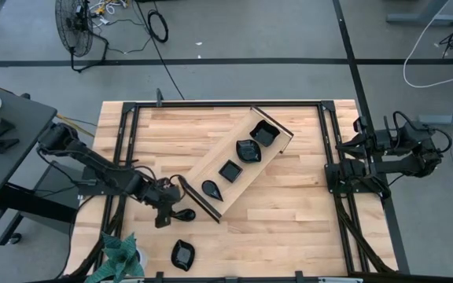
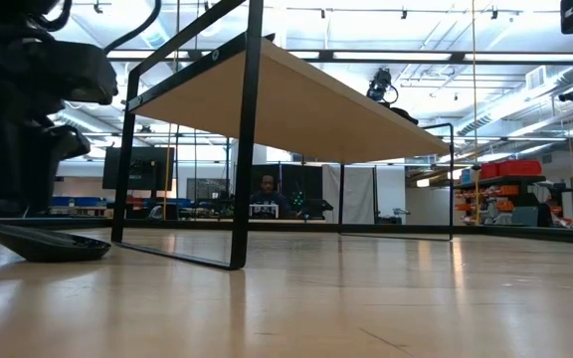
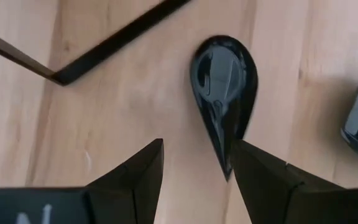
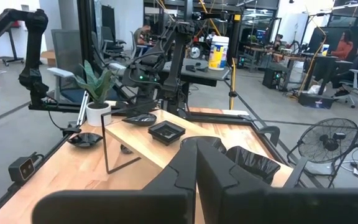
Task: Pick & Place Mini shaped plates
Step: Stack the black teardrop shaped plate on top of the black teardrop shaped plate on the shelf
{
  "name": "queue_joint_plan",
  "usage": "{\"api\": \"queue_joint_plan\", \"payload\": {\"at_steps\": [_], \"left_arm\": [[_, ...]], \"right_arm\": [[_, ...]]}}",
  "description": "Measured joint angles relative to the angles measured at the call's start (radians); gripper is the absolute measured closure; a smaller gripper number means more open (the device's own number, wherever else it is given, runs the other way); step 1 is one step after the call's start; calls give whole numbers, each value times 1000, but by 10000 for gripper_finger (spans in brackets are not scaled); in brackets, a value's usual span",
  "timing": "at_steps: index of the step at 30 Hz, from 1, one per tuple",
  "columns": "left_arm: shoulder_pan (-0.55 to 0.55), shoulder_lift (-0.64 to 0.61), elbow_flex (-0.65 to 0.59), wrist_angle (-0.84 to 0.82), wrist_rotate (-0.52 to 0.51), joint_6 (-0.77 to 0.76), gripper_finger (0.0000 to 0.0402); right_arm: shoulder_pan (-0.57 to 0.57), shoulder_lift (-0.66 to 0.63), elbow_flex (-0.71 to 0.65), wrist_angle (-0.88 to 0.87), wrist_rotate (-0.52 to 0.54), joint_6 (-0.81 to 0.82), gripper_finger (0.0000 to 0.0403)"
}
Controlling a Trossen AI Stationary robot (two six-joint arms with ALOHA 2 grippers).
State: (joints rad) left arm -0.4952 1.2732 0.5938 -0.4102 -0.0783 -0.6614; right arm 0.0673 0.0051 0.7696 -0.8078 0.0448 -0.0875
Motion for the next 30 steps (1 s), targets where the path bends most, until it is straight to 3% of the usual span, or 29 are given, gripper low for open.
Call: {"api": "queue_joint_plan", "payload": {"at_steps": [20, 30], "left_arm": [[9, 3, -64, 129, 39, -37, 209], [9, 3, -64, 128, -32, -33, 209]], "right_arm": [[0, 0, 0, 0, 0, 0, 392], [0, 0, 0, 0, 0, 0, 392]]}}
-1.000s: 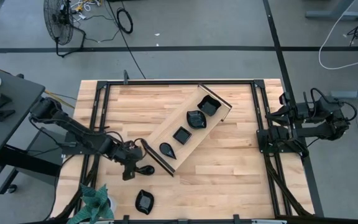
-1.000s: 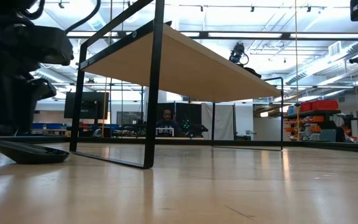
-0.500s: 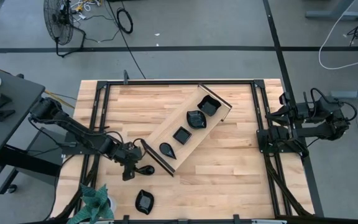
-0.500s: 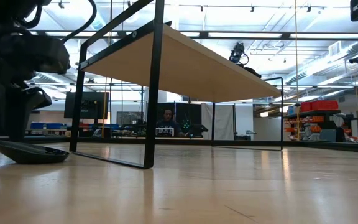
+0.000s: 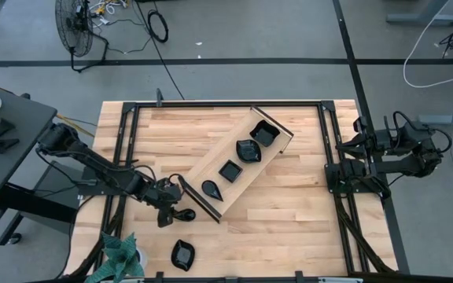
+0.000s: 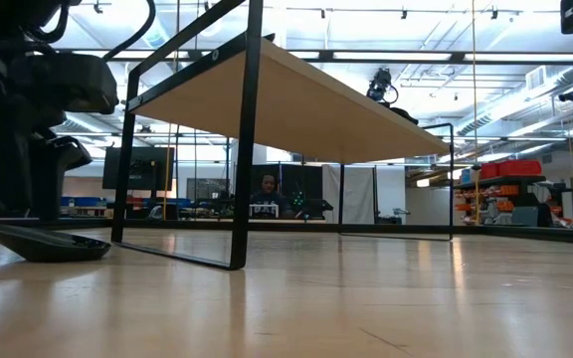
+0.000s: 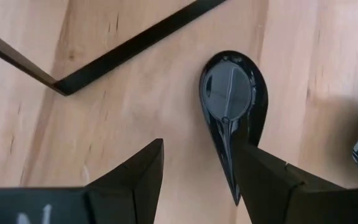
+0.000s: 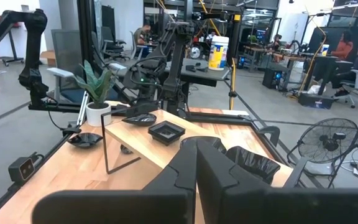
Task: Pick & Place Mini shaped plates
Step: Stack the black teardrop shaped plate on top of the black teardrop shaped plate on the shelf
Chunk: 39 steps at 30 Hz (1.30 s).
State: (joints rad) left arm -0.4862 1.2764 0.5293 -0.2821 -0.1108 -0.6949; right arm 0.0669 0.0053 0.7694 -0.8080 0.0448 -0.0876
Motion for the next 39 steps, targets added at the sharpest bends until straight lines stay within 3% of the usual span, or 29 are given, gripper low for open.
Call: {"api": "queue_joint_plan", "payload": {"at_steps": [17, 30, 39], "left_arm": [[0, 116, 0, 76, 40, 1, 218], [0, 118, 0, 85, 55, 1, 340], [0, 118, 0, 89, 86, 0, 388]], "right_arm": [[0, 0, 0, 0, 0, 0, 392], [0, 0, 0, 0, 0, 0, 392], [0, 0, 0, 0, 0, 0, 392]]}}
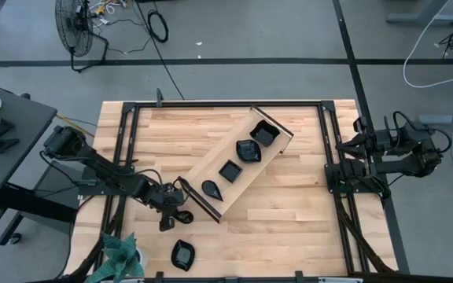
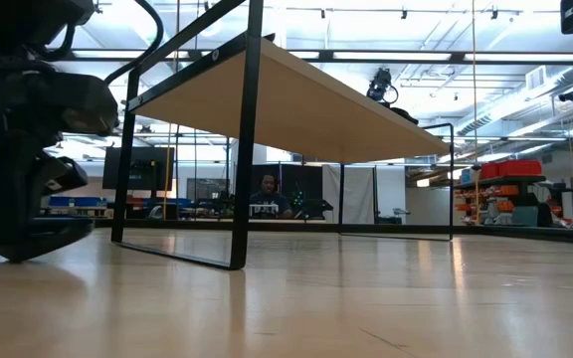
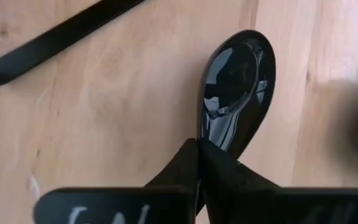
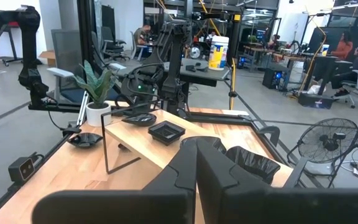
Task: Pick & Place Mini shaped plates
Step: Stack the black teardrop shaped plate on top of the black teardrop shaped plate on the shelf
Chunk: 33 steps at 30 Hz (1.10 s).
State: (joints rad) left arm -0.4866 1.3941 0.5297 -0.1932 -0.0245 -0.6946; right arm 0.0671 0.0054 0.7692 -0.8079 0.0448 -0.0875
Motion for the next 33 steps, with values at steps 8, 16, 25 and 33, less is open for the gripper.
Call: {"api": "queue_joint_plan", "payload": {"at_steps": [8, 16, 25, 33], "left_arm": [[0, 0, 0, 1, 79, -1, 395], [-17, -13, 45, -16, 107, 1, 398], [-44, -104, 165, -188, 52, 27, 398], [-80, -150, 338, -312, 13, 62, 398]], "right_arm": [[0, 0, 0, 0, 0, 0, 392], [0, 0, 0, 0, 0, 0, 392], [0, 0, 0, 0, 0, 0, 392], [0, 0, 0, 0, 0, 0, 392]]}}
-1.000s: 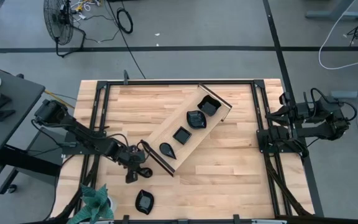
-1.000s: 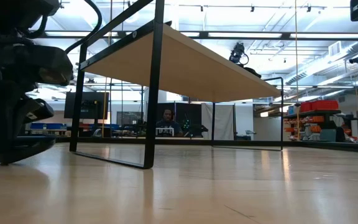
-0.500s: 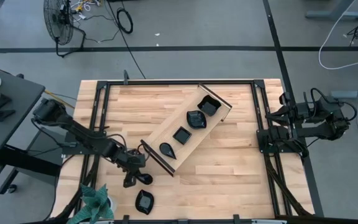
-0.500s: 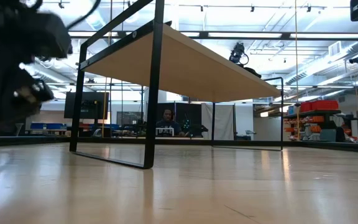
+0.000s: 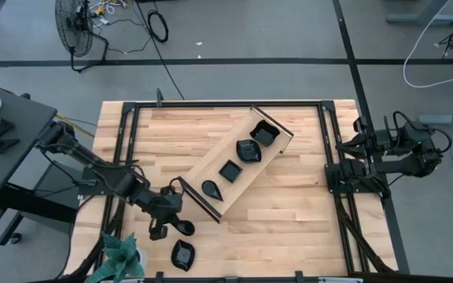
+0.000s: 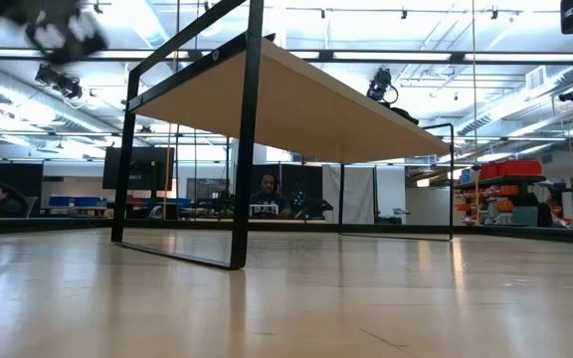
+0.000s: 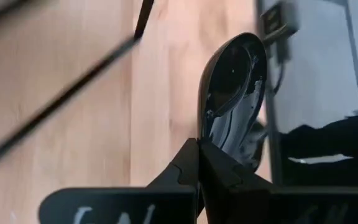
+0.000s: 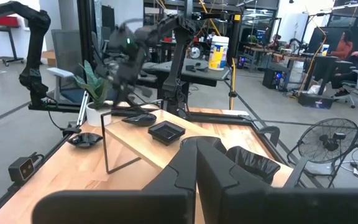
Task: Pick & Place Mini shaped plates
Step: Stack the black teardrop shaped plate on top of the black teardrop shaped plate on the shelf
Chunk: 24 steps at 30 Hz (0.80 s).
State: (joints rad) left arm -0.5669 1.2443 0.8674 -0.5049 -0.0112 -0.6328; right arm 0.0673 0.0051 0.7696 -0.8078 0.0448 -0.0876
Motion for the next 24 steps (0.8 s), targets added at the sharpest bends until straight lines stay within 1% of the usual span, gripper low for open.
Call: {"api": "queue_joint_plan", "payload": {"at_steps": [3, 7, 10, 13, 18, 20, 24], "left_arm": [[-7, -1, 89, -17, -52, 17, 398], [-1, -2, 193, -17, -176, 17, 398], [20, -2, 255, -15, -258, 15, 399], [46, -2, 301, -16, -314, -21, 399], [96, -2, 340, -14, -360, -154, 397], [118, -2, 344, -17, -355, -211, 393], [147, -2, 344, -17, -314, -306, 392]], "right_arm": [[0, 0, 0, 0, 0, 0, 392], [0, 0, 0, 0, 0, 0, 392], [0, 0, 0, 0, 0, 0, 392], [0, 0, 0, 0, 0, 0, 392], [0, 0, 0, 0, 0, 0, 392], [0, 0, 0, 0, 0, 0, 392], [0, 0, 0, 0, 0, 0, 392]]}}
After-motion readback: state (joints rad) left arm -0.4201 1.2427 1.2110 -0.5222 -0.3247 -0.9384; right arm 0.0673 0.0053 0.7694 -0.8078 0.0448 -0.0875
